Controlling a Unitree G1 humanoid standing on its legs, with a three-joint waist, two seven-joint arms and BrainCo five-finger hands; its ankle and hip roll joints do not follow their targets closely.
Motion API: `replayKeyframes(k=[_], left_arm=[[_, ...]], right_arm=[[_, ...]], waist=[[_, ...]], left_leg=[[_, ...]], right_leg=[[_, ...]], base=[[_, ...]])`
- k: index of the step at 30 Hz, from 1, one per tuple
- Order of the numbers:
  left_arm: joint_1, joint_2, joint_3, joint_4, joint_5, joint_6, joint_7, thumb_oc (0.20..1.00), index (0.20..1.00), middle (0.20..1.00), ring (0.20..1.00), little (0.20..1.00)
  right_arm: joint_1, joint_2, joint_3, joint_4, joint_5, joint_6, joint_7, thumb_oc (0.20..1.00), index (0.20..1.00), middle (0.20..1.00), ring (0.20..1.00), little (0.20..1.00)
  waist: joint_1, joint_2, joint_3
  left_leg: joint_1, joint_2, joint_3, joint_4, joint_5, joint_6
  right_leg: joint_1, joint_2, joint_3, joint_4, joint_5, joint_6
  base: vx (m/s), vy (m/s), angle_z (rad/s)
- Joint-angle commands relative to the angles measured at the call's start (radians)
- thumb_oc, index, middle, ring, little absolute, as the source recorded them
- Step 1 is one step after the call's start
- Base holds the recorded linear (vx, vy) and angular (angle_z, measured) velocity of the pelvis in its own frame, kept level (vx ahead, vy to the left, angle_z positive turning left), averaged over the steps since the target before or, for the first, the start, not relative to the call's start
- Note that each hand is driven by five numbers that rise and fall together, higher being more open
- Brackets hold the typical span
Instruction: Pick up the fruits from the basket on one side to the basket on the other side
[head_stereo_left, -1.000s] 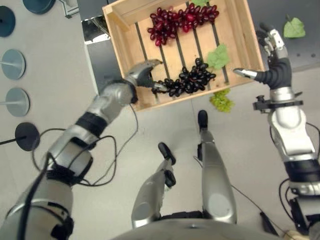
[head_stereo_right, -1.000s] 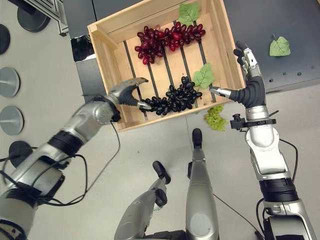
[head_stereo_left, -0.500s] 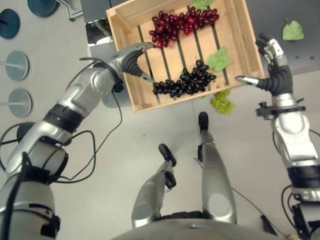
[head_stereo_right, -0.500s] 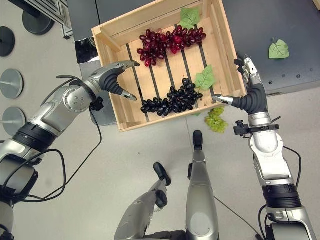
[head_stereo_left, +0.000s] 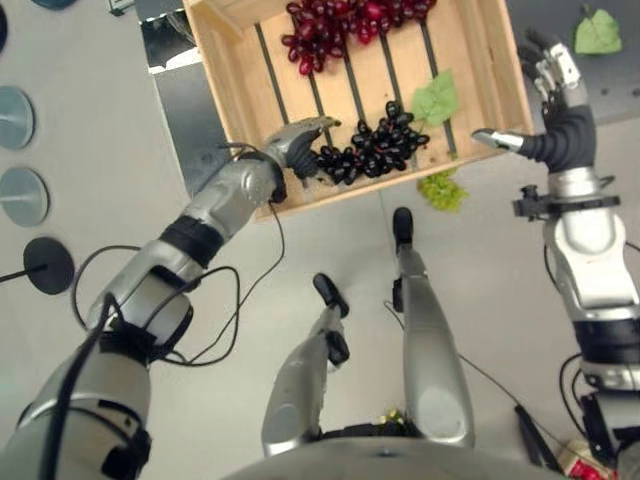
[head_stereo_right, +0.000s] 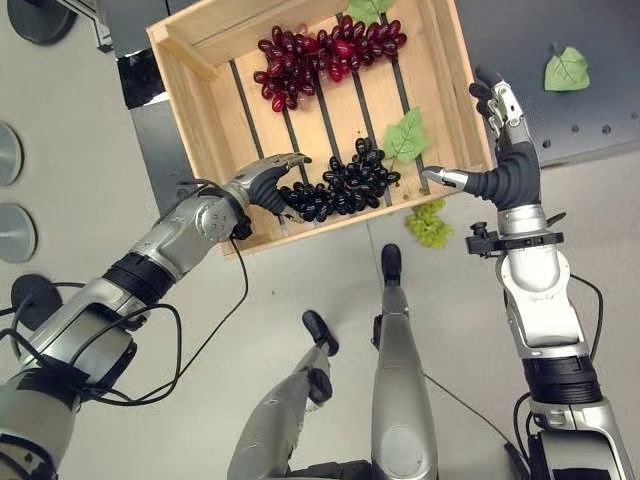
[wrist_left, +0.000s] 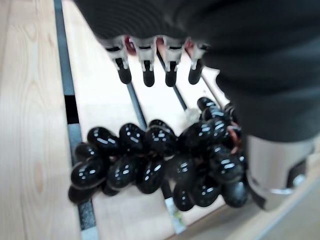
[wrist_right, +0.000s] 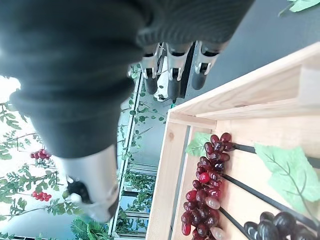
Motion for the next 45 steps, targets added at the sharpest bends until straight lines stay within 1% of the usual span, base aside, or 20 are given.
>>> replayKeyframes(k=[1, 6, 15, 19, 21, 23, 24, 25, 29, 34, 39, 40, 41, 42, 43, 45], left_arm=[[-0.066, 0.038, 0.041, 0.053, 0.029, 0.003, 0.049, 1.0, 1.0, 1.0, 1.0, 1.0], [-0.057, 0.041, 0.033, 0.086, 0.052, 0.011, 0.053, 1.0, 1.0, 1.0, 1.0, 1.0], [-0.039, 0.052, 0.027, 0.088, 0.091, 0.016, 0.052, 1.0, 1.0, 1.0, 1.0, 1.0], [-0.036, 0.045, 0.037, 0.104, 0.098, 0.02, 0.061, 1.0, 1.0, 1.0, 1.0, 1.0], [-0.034, 0.024, 0.045, 0.123, 0.101, 0.025, 0.071, 1.0, 1.0, 1.0, 1.0, 1.0], [-0.034, 0.015, 0.046, 0.126, 0.104, 0.027, 0.074, 1.0, 1.0, 1.0, 1.0, 1.0], [-0.032, -0.01, 0.046, 0.125, 0.105, 0.028, 0.076, 1.0, 1.0, 1.0, 1.0, 1.0], [-0.032, -0.01, 0.046, 0.126, 0.105, 0.028, 0.076, 1.0, 1.0, 1.0, 1.0, 1.0], [-0.011, -0.058, 0.047, 0.099, 0.106, 0.032, 0.066, 1.0, 1.0, 1.0, 1.0, 1.0], [-0.006, -0.058, 0.058, 0.085, 0.106, 0.033, 0.07, 1.0, 1.0, 1.0, 1.0, 1.0], [-0.001, -0.035, 0.051, 0.083, 0.108, 0.035, 0.054, 1.0, 1.0, 1.0, 1.0, 1.0], [0.0, -0.034, 0.052, 0.083, 0.108, 0.035, 0.053, 0.947, 0.947, 0.947, 0.947, 0.947], [0.003, -0.032, 0.049, 0.083, 0.105, 0.038, 0.041, 0.658, 0.658, 0.658, 0.658, 0.658], [0.007, -0.033, 0.046, 0.087, 0.108, 0.041, 0.03, 0.313, 0.313, 0.313, 0.313, 0.313], [0.008, -0.032, 0.044, 0.089, 0.11, 0.044, 0.024, 0.2, 0.2, 0.2, 0.2, 0.2], [0.008, -0.033, 0.043, 0.091, 0.111, 0.049, 0.019, 0.2, 0.2, 0.2, 0.2, 0.2]], right_arm=[[-0.016, -0.039, -0.061, -0.126, 0.029, -0.074, -0.015, 1.0, 1.0, 1.0, 1.0, 1.0], [-0.028, -0.039, -0.063, -0.14, 0.021, -0.076, -0.022, 1.0, 1.0, 1.0, 1.0, 1.0], [-0.022, -0.026, -0.084, -0.18, 0.015, -0.086, -0.024, 1.0, 1.0, 1.0, 1.0, 1.0], [-0.018, -0.018, -0.094, -0.185, 0.01, -0.091, -0.032, 1.0, 1.0, 1.0, 1.0, 1.0], [-0.021, -0.008, -0.091, -0.185, 0.007, -0.09, -0.036, 1.0, 1.0, 1.0, 1.0, 1.0], [-0.022, -0.006, -0.09, -0.185, 0.007, -0.09, -0.038, 1.0, 1.0, 1.0, 1.0, 1.0], [-0.025, 0.002, -0.084, -0.184, 0.007, -0.09, -0.04, 1.0, 1.0, 1.0, 1.0, 1.0], [-0.025, 0.002, -0.084, -0.184, 0.007, -0.09, -0.04, 1.0, 1.0, 1.0, 1.0, 1.0], [-0.027, 0.007, -0.087, -0.184, 0.009, -0.087, -0.044, 1.0, 1.0, 1.0, 1.0, 1.0], [-0.037, 0.004, -0.082, -0.179, 0.011, -0.084, -0.046, 1.0, 1.0, 1.0, 1.0, 1.0], [-0.047, 0.001, -0.078, -0.174, 0.025, -0.082, -0.043, 1.0, 1.0, 1.0, 1.0, 1.0], [-0.047, 0.001, -0.078, -0.174, 0.025, -0.082, -0.043, 1.0, 1.0, 1.0, 1.0, 1.0], [-0.051, 0.001, -0.075, -0.172, 0.027, -0.079, -0.04, 1.0, 1.0, 1.0, 1.0, 1.0], [-0.05, 0.0, -0.074, -0.173, 0.028, -0.077, -0.037, 1.0, 1.0, 1.0, 1.0, 1.0], [-0.048, -0.001, -0.075, -0.174, 0.03, -0.075, -0.035, 1.0, 1.0, 1.0, 1.0, 1.0], [-0.047, 0.001, -0.077, -0.175, 0.031, -0.073, -0.034, 1.0, 1.0, 1.0, 1.0, 1.0]], waist=[[-0.016, 0.005, 0.012], [-0.014, 0.002, 0.012], [-0.009, 0.004, 0.012], [-0.007, 0.002, 0.012], [-0.007, -0.003, 0.012], [-0.008, -0.005, 0.012], [-0.009, -0.01, 0.012], [-0.009, -0.01, 0.012], [-0.008, -0.013, 0.012], [-0.007, -0.011, 0.012], [-0.003, -0.006, 0.012], [-0.003, -0.006, 0.012], [-0.002, -0.005, 0.012], [-0.002, -0.005, 0.012], [-0.002, -0.005, 0.012], [-0.001, -0.005, 0.012]], left_leg=[[-0.067, 0.088, -0.025, 0.113, 0.019, -0.034], [-0.107, 0.092, -0.016, 0.11, 0.026, -0.034], [-0.137, 0.09, -0.022, 0.088, 0.037, -0.036], [-0.151, 0.091, -0.024, 0.093, 0.036, -0.037], [-0.164, 0.095, -0.023, 0.099, 0.035, -0.037], [-0.167, 0.095, -0.023, 0.101, 0.034, -0.037], [-0.175, 0.097, -0.025, 0.105, 0.034, -0.037], [-0.176, 0.097, -0.025, 0.106, 0.034, -0.037], [-0.178, 0.096, -0.029, 0.116, 0.029, -0.036], [-0.177, 0.095, -0.03, 0.119, 0.026, -0.036], [-0.177, 0.094, -0.031, 0.121, 0.026, -0.037], [-0.176, 0.094, -0.031, 0.121, 0.026, -0.037], [-0.174, 0.093, -0.03, 0.119, 0.026, -0.037], [-0.174, 0.093, -0.029, 0.121, 0.025, -0.036], [-0.174, 0.093, -0.028, 0.121, 0.025, -0.036], [-0.174, 0.093, -0.028, 0.122, 0.024, -0.036]], right_leg=[[-0.022, 0.024, 0.025, 0.231, -0.227, 0.118], [-0.083, 0.033, 0.034, 0.245, -0.228, 0.115], [-0.139, 0.043, 0.035, 0.257, -0.232, 0.112], [-0.154, 0.043, 0.036, 0.261, -0.233, 0.11], [-0.167, 0.045, 0.036, 0.263, -0.233, 0.108], [-0.17, 0.045, 0.036, 0.263, -0.232, 0.107], [-0.174, 0.047, 0.037, 0.262, -0.23, 0.106], [-0.175, 0.047, 0.037, 0.262, -0.23, 0.106], [-0.172, 0.044, 0.034, 0.262, -0.228, 0.104], [-0.169, 0.043, 0.034, 0.258, -0.224, 0.103], [-0.158, 0.04, 0.032, 0.249, -0.221, 0.102], [-0.157, 0.04, 0.032, 0.248, -0.22, 0.102], [-0.157, 0.041, 0.031, 0.248, -0.22, 0.102], [-0.158, 0.041, 0.032, 0.249, -0.219, 0.102], [-0.158, 0.041, 0.032, 0.249, -0.219, 0.102], [-0.158, 0.04, 0.033, 0.249, -0.219, 0.102]], base=[[0.01, 0.002, -0.09], [0.01, -0.009, -0.08], [0.0, -0.012, -0.04], [0.0, -0.014, -0.05], [0.0, 0.0, 0.0], [-0.01, -0.02, 0.05], [0.0, 0.0, 0.0], [0.0, 0.0, 0.0], [0.0, 0.0, 0.0], [0.0, 0.004, 0.01], [0.0, 0.0, 0.0], [0.0, 0.0, 0.0], [0.0, 0.0, 0.0], [0.0, 0.0, 0.0], [0.0, 0.0, 0.0], [0.0, 0.0, 0.0]])
